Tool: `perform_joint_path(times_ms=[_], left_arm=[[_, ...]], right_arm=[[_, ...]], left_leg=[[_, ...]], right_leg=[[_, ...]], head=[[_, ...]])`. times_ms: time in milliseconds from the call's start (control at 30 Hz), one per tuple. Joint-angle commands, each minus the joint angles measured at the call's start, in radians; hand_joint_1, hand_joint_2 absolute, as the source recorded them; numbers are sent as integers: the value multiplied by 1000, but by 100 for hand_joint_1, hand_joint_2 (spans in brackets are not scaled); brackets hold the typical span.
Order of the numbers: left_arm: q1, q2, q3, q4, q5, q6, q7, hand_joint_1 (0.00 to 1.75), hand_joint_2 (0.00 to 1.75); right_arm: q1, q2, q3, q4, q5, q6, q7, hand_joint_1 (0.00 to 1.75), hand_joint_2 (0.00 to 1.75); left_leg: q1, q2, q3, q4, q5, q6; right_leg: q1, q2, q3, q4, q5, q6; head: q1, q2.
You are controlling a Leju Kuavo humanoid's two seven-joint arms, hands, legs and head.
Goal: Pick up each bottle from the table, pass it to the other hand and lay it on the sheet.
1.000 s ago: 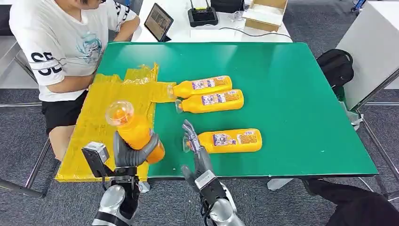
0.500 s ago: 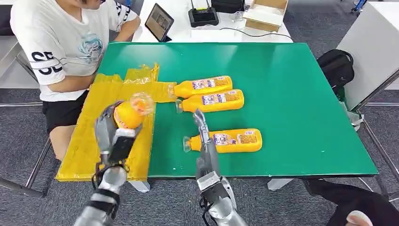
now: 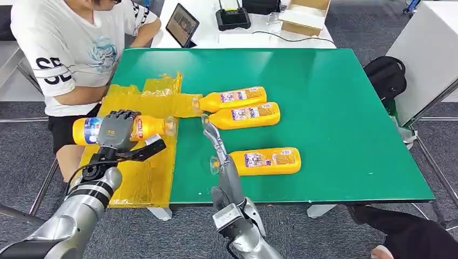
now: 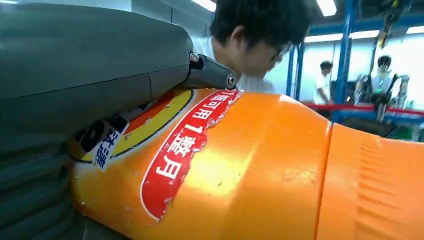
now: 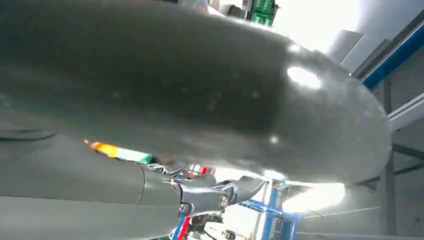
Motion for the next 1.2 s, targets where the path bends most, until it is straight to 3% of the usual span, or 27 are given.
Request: perform_joint_path(times_ms=[33,300,500,533,567,600,1200], left_arm=[[-98,45,-55,215,-73,-178,83,175,175],[-101,44,10,250,24,-442,80,175,175],[-102,41,22,246,43,-477,90,175,175],[-100,42,3,239,29,-450,107,148,175],[-102,42,-2,240,24,-449,111,45,175],[-105,39,1,242,28,-453,111,0,175],[-107,19,48,237,88,-455,100,0,175]], right_arm=[[-39,-17,22,70,9,-13,-16,0,0],[-45,-18,30,120,34,-4,8,0,0],[-45,-15,30,131,38,-3,14,0,0],[-43,-15,30,131,39,-2,15,0,0],[-42,-15,30,131,40,-2,16,0,0],[-41,-15,30,133,41,-3,17,0,0],[-36,-8,9,136,32,-6,31,0,0]], left_leg=[[0,1,3,0,-1,1],[0,1,2,0,-1,1],[0,2,4,-1,-1,1],[0,1,3,-1,-1,1],[0,2,5,-1,-1,1],[0,1,3,-1,-1,1],[0,1,4,-1,-1,1]], right_leg=[[1,0,3,-1,0,-2],[1,0,2,-1,0,-2],[1,1,4,-1,0,-2],[1,1,3,-1,0,-2],[1,1,5,-1,0,-3],[1,0,3,-1,0,-2],[1,-1,4,-1,-1,-2]], head=[[0,0],[0,0],[0,0],[0,0],[0,0],[0,0],[0,0]])
